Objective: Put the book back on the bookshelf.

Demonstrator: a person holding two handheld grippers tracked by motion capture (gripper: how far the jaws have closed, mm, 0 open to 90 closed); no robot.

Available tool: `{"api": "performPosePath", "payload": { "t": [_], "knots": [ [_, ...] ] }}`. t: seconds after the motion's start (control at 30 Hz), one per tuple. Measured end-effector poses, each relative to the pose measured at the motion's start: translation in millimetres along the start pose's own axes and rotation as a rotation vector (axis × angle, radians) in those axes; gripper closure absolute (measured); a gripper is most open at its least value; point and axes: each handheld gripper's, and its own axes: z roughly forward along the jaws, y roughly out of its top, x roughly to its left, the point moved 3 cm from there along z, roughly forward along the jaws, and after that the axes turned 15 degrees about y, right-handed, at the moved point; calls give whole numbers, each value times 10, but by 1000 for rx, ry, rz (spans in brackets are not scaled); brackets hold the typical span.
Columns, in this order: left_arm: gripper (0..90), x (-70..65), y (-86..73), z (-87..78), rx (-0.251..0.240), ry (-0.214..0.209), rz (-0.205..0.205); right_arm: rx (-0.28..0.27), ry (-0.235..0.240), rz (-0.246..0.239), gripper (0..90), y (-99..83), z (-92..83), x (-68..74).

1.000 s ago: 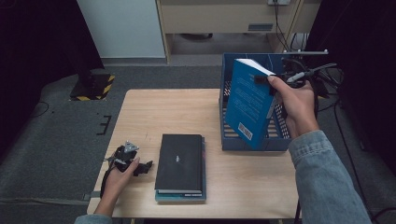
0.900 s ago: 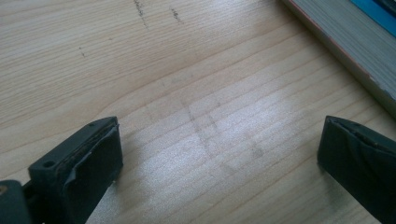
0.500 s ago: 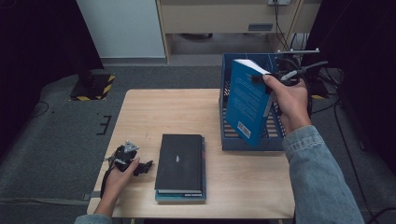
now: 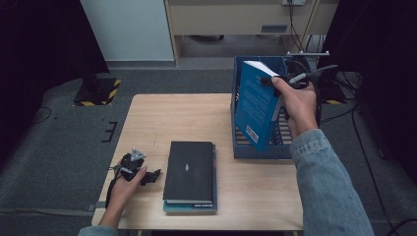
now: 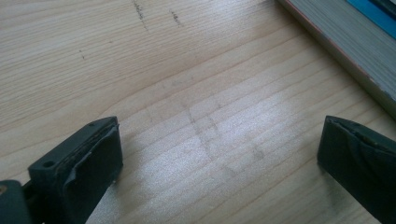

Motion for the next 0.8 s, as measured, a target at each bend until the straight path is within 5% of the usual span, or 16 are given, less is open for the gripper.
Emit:
{"api": "performPosePath", "payload": {
  "t": [0.8],
  "knots": [
    [0, 0, -6, -4, -2, 1, -1, -69, -58, -5, 591, 32, 314, -40]
  ]
}}
